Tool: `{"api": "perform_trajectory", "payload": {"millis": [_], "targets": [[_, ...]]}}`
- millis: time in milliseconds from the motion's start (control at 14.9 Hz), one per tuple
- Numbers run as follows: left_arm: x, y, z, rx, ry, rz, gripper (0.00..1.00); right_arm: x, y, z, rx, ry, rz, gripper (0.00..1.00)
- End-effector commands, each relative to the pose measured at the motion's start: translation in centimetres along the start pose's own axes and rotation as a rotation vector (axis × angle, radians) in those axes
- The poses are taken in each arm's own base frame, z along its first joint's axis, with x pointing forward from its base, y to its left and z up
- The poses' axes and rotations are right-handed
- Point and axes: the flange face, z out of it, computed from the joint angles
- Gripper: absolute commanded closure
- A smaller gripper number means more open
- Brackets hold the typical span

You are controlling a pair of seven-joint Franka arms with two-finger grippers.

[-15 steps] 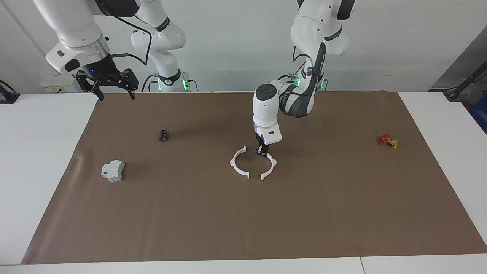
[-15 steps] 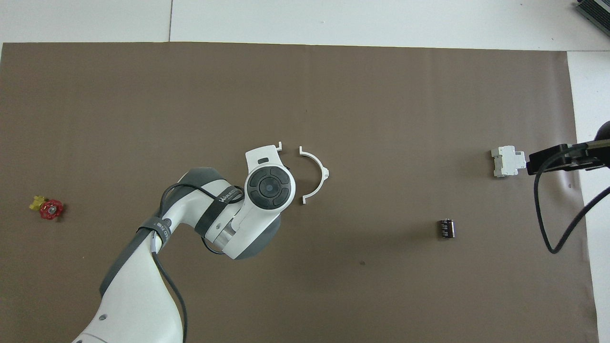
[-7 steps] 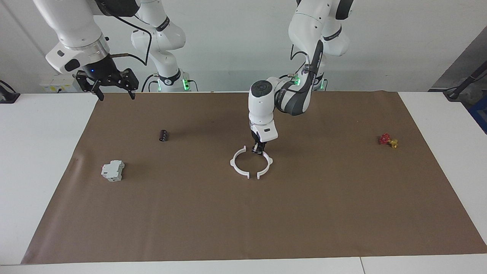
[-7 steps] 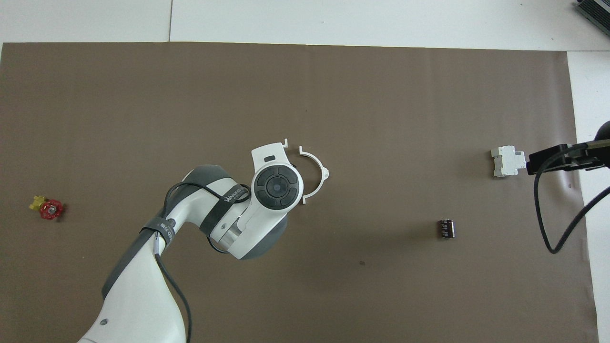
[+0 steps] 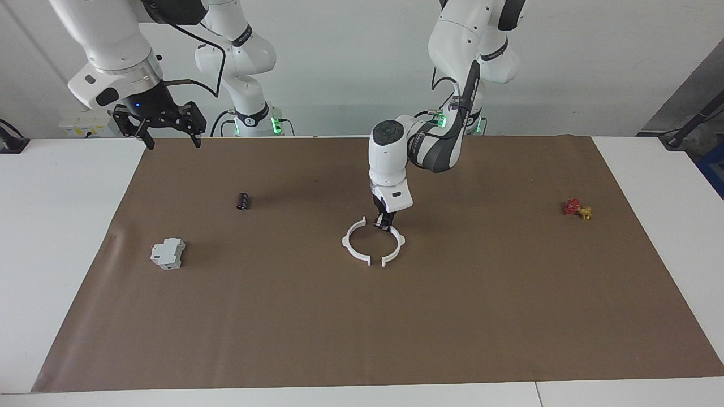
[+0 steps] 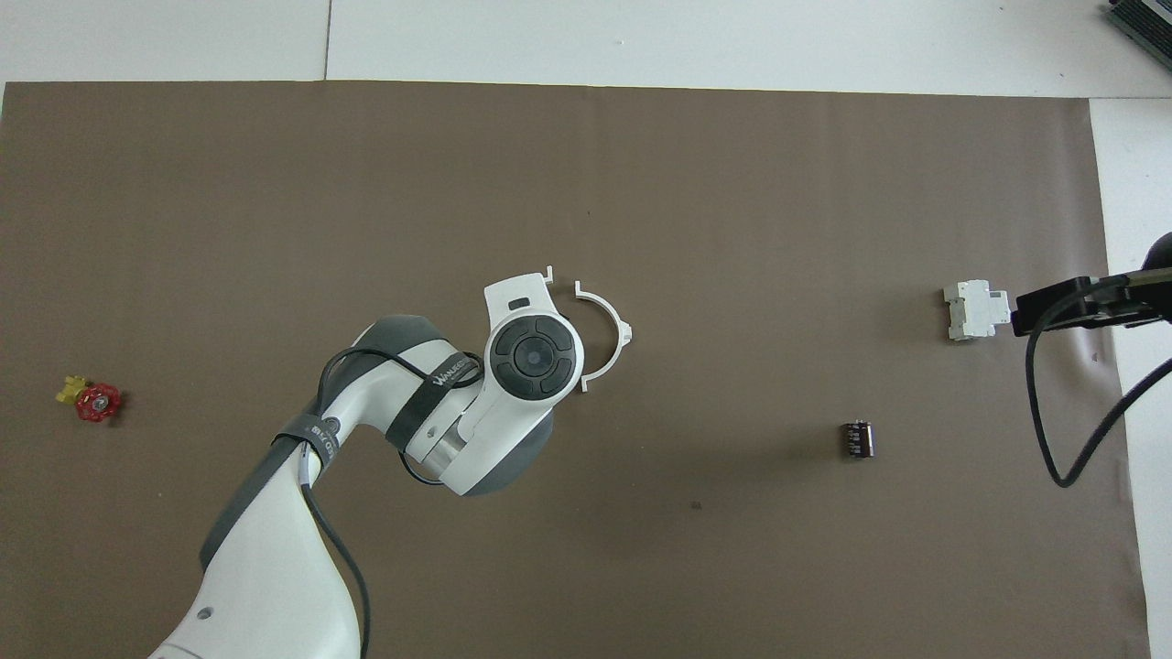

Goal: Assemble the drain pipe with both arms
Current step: 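Press the held clamp half onto the placed half with the left gripper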

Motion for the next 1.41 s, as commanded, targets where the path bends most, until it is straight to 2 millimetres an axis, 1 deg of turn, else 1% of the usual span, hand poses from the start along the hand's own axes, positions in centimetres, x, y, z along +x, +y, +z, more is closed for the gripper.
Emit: {"api": "perform_trajectory", "payload": {"millis": [0, 135, 269, 404, 538, 942, 1143, 1211, 1345], "targets": [[-0.33, 0.10, 0.48, 0.022, 0.026, -0.006, 1.00, -0.59, 0.32, -0.22, 0.019, -0.006, -0.018, 0.00], [-0.34, -0.14, 0.78, 0.028, 0.026, -0.005, 1.00, -0.59, 0.32, -0.22, 0.019, -0.006, -0.018, 0.00], [-0.43, 0.07, 0.56, 0.024, 0.026, -0.004, 1.00, -0.59, 0.40, -0.21, 0.019, -0.006, -0.016, 0.00], [-1.00, 0.01, 0.51, 0.023, 0.025, 0.005, 1.00, -0.59, 0.32, -0.22, 0.019, -0.006, -0.018, 0.00], [-0.99, -0.23, 0.85, 0.036, 0.028, 0.005, 1.00, -0.59, 0.32, -0.22, 0.019, -0.006, -0.018, 0.00], [-0.72, -0.59, 0.92, 0.083, 0.044, 0.007, 1.00, -0.59, 0.40, -0.21, 0.019, -0.006, -0.016, 0.00], [-0.57, -0.48, 0.60, 0.090, 0.049, 0.005, 1.00, -0.59, 0.32, -0.22, 0.019, -0.006, -0.018, 0.00], [-0.23, -0.21, 0.29, 0.095, 0.052, 0.000, 1.00, -0.59, 0.32, -0.22, 0.019, -0.006, -0.018, 0.00], [-0.51, 0.00, -0.06, 0.087, 0.051, 0.006, 1.00, -0.59, 0.32, -0.22, 0.019, -0.006, -0.018, 0.00]]}}
